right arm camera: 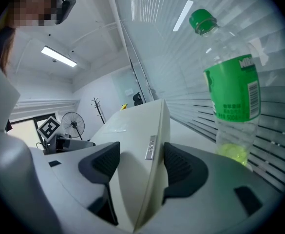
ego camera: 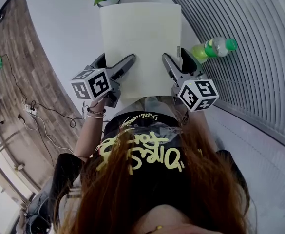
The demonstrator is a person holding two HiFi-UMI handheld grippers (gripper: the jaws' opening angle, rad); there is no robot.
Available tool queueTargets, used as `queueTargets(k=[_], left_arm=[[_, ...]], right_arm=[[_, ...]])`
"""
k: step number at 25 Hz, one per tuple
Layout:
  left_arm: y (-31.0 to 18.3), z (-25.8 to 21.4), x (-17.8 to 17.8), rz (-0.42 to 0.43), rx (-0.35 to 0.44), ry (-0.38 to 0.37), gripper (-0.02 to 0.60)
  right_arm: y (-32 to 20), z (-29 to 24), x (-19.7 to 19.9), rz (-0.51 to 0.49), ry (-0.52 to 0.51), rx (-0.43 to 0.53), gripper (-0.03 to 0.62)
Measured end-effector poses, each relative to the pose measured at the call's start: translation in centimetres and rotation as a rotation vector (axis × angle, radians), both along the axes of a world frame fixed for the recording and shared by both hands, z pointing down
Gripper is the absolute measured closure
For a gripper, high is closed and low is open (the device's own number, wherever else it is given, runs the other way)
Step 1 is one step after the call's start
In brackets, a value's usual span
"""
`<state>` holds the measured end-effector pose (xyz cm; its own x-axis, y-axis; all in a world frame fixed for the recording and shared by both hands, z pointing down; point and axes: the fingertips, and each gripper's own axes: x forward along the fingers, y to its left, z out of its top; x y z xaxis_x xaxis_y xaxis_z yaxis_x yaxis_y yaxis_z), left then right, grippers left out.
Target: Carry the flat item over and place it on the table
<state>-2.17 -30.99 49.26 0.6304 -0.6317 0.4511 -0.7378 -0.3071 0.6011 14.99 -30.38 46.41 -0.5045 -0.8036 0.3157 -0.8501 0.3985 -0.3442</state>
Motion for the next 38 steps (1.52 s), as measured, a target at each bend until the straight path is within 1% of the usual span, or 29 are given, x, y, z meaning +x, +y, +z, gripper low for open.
queueTargets(k=[9,16,32,38], left_arm=[[-0.7,1.8,-0.2,-0.024,-0.086,-0.009,0.100],[-0.9,2.5,-0.1,-0.021,-0.131,-0.010,0.100],[-1.2,3.8,-0.2,-0.019,-0.198,-0.033,0.100],[-1.3,4.0,-0.3,-0.021,-0.210,-0.039,0.100]], right_arm=[[-1.0,1.1,-0.3,-0.023,0.020,-0.045,0.309],[-1.4,1.7,-0.3,-0.022,0.015,-0.093,0.309],[-1.9,2.6,-0.5,-0.018,0.015,-0.153,0.309],[-2.0,2.8,-0.6,-0.020,0.019,-0.166,0.309]])
